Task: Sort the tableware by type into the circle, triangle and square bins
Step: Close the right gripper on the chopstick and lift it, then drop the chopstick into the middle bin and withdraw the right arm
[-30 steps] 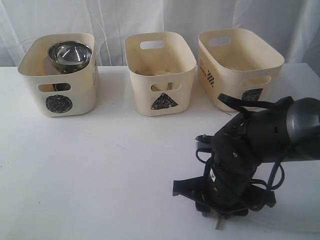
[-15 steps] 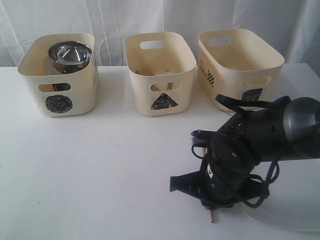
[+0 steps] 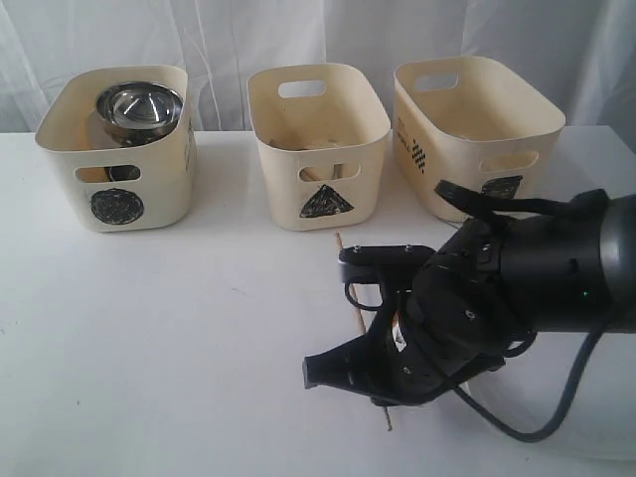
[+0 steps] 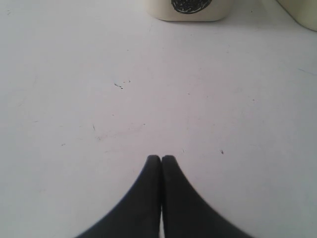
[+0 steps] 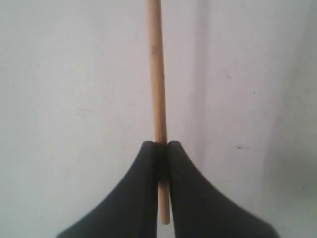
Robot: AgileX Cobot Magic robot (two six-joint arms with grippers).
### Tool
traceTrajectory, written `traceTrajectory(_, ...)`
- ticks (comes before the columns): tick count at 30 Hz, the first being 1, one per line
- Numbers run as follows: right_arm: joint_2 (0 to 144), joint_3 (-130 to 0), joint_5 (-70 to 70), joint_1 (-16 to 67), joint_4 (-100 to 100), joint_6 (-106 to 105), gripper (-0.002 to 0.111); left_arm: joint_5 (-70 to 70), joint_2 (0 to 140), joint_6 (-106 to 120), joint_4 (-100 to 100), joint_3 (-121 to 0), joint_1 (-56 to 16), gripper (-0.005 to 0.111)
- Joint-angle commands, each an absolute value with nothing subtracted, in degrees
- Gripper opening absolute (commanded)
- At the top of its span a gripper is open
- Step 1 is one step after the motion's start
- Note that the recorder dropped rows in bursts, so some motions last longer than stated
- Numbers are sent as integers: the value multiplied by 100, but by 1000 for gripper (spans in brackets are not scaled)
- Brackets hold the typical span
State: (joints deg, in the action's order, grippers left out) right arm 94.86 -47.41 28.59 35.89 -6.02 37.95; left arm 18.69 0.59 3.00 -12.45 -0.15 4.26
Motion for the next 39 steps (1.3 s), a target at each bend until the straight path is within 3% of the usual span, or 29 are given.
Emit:
traceTrajectory(1, 9180, -4733, 2922, 3596, -600, 3739, 0, 2035, 14, 309, -1281, 0, 392, 0)
traceTrajectory(5, 8423, -4892, 2760, 3596, -485, 3407, 0, 2035, 14, 309, -1281, 0, 392, 0)
traceTrajectory(8, 7995, -5068, 589, 3581, -1047, 3425, 0, 2035, 14, 309, -1281, 0, 392, 0)
traceTrajectory(9, 8057, -5068, -523, 3534, -1026, 3425, 0, 2035, 14, 309, -1281, 0, 392, 0)
traceTrajectory(13, 8770, -5068, -2001, 3204, -450, 3276, 0, 2035, 14, 309, -1281, 0, 392, 0)
traceTrajectory(16, 9427, -5072, -3895, 2926, 64, 3159, 0, 2035, 14, 309, -1281, 0, 392, 0)
traceTrajectory(20, 10140, -5337, -4900, 2765, 1043, 3108, 0, 2035, 14, 309, -1281, 0, 392, 0)
traceTrajectory(26, 11270, -6913, -4888, 2488, 1052, 2389, 0, 2035, 14, 309, -1281, 0, 392, 0)
traceTrajectory(32, 12048, -7964, -3916, 2280, 1064, 1710, 2, 2035, 14, 309, -1281, 0, 392, 0)
traceTrajectory(39, 12086, -8017, -3547, 2214, 1064, 1462, 32, 2035, 14, 309, -1281, 0, 392, 0)
